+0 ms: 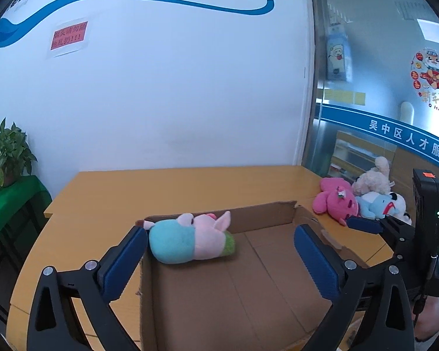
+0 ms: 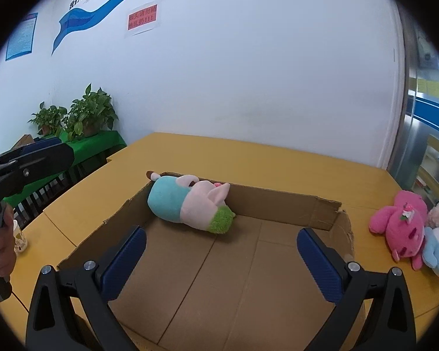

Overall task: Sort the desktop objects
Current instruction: 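Open both grippers and lift them away from the plush, then close both grippers on the black sunglasses on the table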

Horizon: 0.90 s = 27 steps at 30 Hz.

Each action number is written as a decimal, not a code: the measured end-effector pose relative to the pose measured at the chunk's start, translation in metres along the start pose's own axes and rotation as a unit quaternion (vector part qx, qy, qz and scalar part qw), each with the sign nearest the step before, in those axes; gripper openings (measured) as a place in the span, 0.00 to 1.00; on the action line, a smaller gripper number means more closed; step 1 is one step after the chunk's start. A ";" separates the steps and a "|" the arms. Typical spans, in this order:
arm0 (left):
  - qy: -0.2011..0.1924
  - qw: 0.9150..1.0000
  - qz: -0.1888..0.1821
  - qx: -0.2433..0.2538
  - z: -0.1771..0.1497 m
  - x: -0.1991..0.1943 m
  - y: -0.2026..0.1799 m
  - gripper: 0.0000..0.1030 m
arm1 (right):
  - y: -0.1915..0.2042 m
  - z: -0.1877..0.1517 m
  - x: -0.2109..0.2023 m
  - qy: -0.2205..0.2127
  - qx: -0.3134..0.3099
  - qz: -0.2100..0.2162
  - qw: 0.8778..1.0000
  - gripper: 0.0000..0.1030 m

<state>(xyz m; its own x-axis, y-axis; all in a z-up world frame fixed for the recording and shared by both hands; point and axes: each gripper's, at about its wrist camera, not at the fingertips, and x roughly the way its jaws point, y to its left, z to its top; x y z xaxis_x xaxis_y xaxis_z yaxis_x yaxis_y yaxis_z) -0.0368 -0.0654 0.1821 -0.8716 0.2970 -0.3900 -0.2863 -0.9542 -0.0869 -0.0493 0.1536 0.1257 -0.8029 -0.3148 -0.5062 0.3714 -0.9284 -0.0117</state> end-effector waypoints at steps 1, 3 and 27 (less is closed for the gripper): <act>0.002 1.000 -0.001 -0.001 -0.004 -0.004 -0.009 0.99 | -0.001 -0.005 -0.006 0.002 0.001 -0.004 1.000 1.00; 0.004 1.000 0.004 0.000 -0.015 -0.011 -0.022 0.99 | -0.002 -0.015 -0.014 0.008 -0.001 -0.017 1.000 1.00; 0.137 0.986 -0.098 -0.014 -0.120 -0.010 -0.129 0.99 | -0.071 -0.146 -0.099 0.075 0.048 0.011 0.996 1.00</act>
<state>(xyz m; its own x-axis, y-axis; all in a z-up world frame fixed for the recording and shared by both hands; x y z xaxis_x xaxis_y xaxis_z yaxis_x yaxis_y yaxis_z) 0.0567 0.0504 0.0875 -0.6593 0.4590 -0.5955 -0.4238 -0.8811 -0.2099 0.0719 0.2792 0.0503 -0.7137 -0.3090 -0.6286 0.3359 -0.9385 0.0799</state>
